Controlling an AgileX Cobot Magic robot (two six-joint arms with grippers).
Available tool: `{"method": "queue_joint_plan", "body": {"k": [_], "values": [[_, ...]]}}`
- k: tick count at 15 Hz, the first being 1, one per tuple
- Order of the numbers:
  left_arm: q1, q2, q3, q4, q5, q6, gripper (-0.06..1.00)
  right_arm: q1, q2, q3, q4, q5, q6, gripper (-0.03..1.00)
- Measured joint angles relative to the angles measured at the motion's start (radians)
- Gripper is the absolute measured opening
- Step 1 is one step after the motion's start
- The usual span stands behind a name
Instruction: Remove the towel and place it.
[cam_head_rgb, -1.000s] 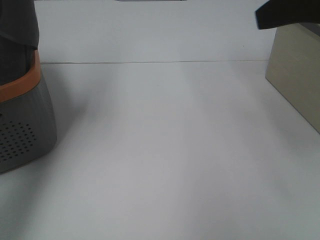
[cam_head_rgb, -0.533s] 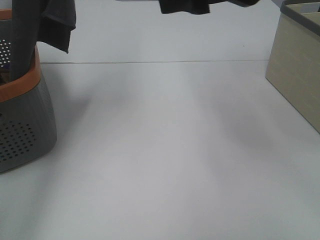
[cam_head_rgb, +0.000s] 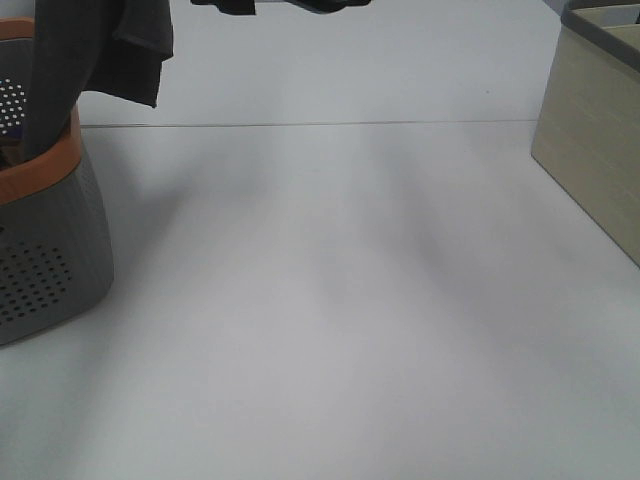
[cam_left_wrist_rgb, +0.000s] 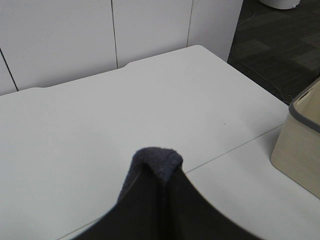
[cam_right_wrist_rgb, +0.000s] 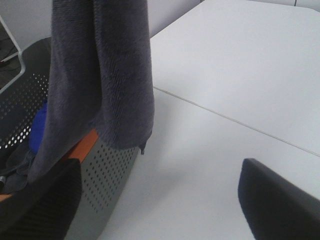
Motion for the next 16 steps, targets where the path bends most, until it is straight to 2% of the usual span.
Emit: {"method": "queue_joint_plan", "body": {"k": [3,7,16], "values": [[0.000,0.000,0.000,-0.001,0.000,0.000,0.00,0.021,0.136,-0.125,0.040,-0.014,0.014,0.76],[0.000,0.001,0.000,-0.001,-0.002,0.000,0.00,0.065,0.221,-0.212,0.082,-0.012,0.019,0.76],[0.000,0.001,0.000,-0.001,-0.009,0.000,0.00,0.073,0.325,-0.273,0.119,-0.102,0.045,0.76]]}}
